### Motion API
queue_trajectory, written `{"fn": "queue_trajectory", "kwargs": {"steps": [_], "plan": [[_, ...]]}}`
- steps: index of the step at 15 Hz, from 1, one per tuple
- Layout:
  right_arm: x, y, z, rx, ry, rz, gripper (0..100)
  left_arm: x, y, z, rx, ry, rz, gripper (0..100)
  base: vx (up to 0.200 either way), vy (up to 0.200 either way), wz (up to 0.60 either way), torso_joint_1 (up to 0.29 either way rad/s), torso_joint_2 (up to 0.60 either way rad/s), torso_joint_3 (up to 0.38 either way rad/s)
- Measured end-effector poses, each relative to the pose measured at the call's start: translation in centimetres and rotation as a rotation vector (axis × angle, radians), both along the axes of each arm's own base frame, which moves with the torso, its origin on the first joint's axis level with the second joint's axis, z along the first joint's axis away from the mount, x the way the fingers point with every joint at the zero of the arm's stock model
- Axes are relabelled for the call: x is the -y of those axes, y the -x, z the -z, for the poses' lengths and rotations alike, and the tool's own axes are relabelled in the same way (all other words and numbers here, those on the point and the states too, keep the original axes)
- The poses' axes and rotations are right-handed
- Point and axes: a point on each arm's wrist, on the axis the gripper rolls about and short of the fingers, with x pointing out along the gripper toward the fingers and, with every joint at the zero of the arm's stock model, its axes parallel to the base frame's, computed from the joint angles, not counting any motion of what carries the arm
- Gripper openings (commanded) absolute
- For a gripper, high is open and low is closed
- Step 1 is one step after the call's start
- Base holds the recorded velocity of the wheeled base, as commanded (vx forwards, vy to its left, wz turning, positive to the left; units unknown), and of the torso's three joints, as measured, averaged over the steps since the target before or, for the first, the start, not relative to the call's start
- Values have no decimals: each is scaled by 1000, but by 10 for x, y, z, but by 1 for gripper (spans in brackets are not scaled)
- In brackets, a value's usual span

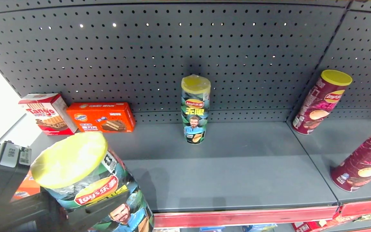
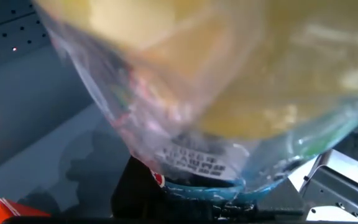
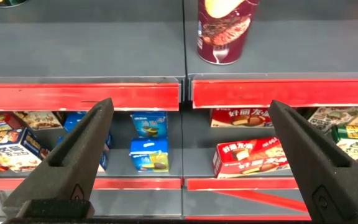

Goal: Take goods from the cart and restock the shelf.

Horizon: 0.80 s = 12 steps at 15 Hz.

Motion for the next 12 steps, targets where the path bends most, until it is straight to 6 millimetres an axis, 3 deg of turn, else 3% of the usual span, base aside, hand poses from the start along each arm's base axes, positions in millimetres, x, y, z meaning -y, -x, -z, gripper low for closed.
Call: {"fn": "queue_trajectory", "kwargs": {"steps": [12], "plan": [[0, 0, 0, -1, -1, -1, 100, -1, -3, -3, 8, 7, -15, 0, 0, 0, 0, 0, 0, 0]]}}
